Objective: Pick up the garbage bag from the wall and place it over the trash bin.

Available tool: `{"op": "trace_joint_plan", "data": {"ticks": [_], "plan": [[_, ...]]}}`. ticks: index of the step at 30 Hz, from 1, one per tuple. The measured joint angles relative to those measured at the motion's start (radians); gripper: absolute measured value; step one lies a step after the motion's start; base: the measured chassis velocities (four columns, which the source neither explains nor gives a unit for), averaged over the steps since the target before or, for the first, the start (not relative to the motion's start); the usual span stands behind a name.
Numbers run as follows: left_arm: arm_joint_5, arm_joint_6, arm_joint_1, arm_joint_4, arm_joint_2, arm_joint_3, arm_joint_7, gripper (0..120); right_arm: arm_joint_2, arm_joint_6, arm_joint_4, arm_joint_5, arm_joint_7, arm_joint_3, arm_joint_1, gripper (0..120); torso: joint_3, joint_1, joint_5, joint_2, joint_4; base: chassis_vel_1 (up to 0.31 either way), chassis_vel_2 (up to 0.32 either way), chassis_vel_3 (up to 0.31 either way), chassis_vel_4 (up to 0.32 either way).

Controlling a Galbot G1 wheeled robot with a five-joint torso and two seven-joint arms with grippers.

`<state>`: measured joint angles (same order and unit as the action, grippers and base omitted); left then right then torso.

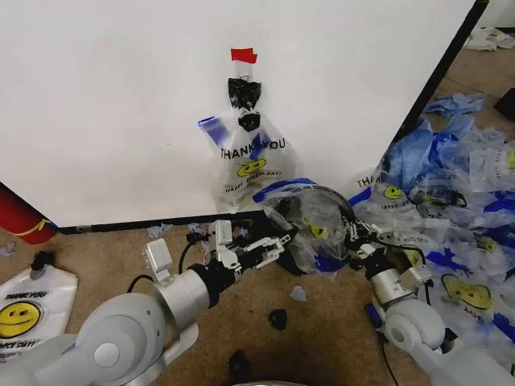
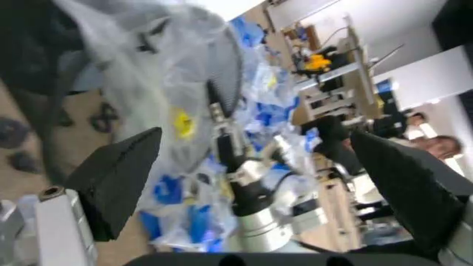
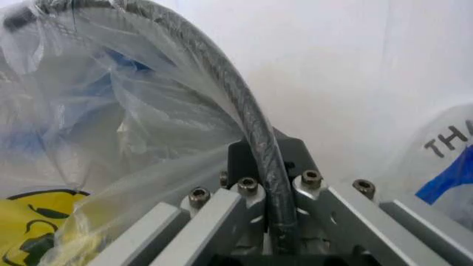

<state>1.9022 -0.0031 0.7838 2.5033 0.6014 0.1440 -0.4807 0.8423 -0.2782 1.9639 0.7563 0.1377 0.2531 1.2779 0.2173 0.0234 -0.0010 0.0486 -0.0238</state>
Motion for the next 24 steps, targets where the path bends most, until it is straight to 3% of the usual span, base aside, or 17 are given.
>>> {"op": "trace_joint_plan", "data": {"ticks": [3, 8, 24], "plan": [[0.009, 0.001, -0.007, -0.001, 0.011, 0.016, 0.008, 100, 0.005, 0.000, -0.001, 0.001, 0.005, -0.005, -0.003, 0, 0.000, 0.000, 0.0001, 0.000, 0.0001, 0.000, 0.000, 0.000, 0.000], [-0.069, 0.001, -0.047, -0.049, 0.082, 0.147, 0.009, 100, 0.015, 0.003, 0.005, 0.001, 0.015, -0.013, -0.016, 0, 0.000, 0.000, -0.0002, 0.000, 0.0001, 0.000, 0.000, 0.000, 0.000], [-0.129, -0.024, -0.164, -0.174, 0.169, 0.281, -0.028, 100, 0.012, -0.004, 0.025, -0.008, -0.006, 0.002, 0.014, 0, 0.000, 0.000, 0.0000, 0.000, 0.0002, 0.000, 0.000, 0.000, 0.000]]}}
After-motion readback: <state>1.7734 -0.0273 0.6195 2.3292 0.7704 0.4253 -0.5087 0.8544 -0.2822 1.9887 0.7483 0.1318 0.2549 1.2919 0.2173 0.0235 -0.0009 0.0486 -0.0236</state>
